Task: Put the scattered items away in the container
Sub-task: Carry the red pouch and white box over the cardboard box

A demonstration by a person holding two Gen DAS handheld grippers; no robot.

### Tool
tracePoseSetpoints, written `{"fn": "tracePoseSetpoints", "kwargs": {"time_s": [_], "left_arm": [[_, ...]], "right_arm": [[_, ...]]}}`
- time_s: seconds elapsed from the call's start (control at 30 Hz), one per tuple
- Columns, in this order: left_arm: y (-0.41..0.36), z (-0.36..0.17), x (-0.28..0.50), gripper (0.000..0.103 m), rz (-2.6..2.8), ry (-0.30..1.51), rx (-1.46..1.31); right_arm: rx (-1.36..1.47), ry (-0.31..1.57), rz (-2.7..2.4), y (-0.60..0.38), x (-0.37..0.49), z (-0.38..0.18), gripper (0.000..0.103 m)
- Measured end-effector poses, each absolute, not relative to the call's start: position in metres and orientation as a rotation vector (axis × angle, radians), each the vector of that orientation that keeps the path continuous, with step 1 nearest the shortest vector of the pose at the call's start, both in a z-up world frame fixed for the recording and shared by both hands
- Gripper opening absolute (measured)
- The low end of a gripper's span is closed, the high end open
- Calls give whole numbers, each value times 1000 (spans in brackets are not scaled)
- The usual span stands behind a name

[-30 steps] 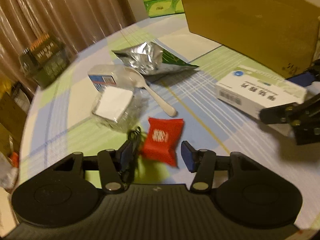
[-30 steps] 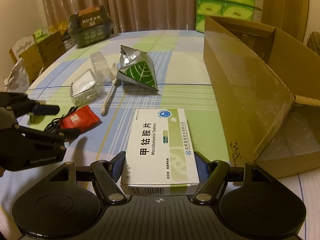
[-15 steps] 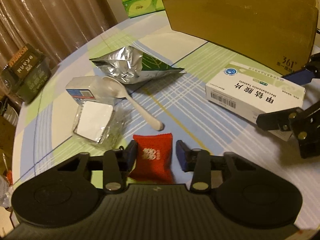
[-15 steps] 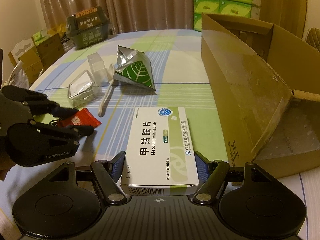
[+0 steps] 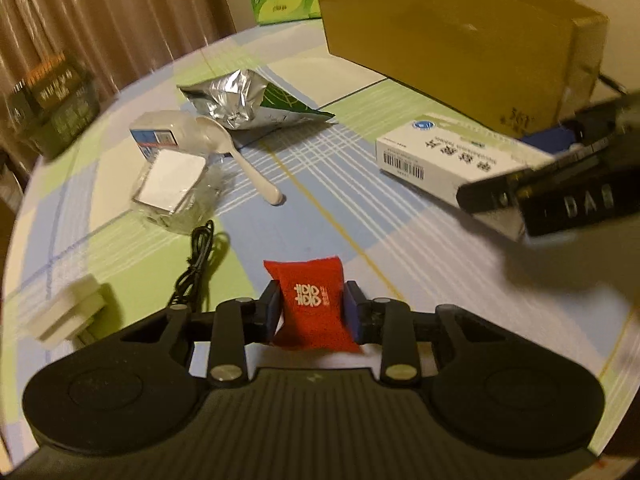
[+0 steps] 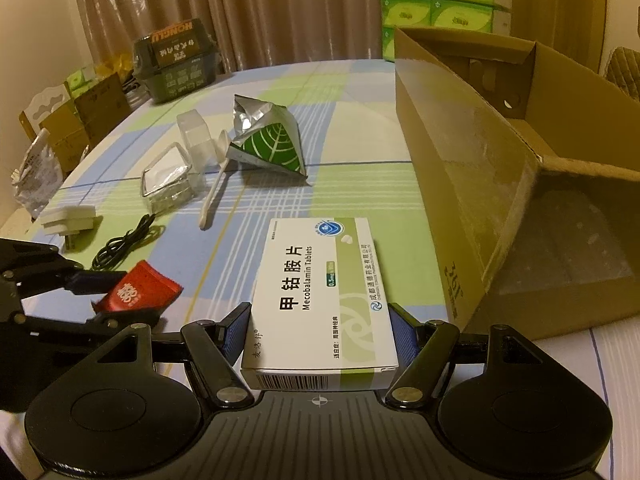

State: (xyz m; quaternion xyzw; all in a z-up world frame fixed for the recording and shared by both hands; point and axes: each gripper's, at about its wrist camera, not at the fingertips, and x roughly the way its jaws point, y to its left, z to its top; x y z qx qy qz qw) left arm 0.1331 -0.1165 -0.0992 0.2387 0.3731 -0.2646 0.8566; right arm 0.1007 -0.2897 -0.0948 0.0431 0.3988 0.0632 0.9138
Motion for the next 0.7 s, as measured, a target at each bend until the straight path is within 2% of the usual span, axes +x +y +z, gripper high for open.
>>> {"fn": "tracePoseSetpoints", "kwargs": {"time_s": [0.27,0.43,0.7], "left_arm": [[-113,-101,132,33,-570,787,536],[-112,-101,139,24,-567,812,483],[-109,-89,130,23,-560,804,421]], "right_arm": [[96,825,129,-291,99,-95,68],[90,824,134,-292,98,-95,68],[85,787,145,-289,92,-83,68]]}}
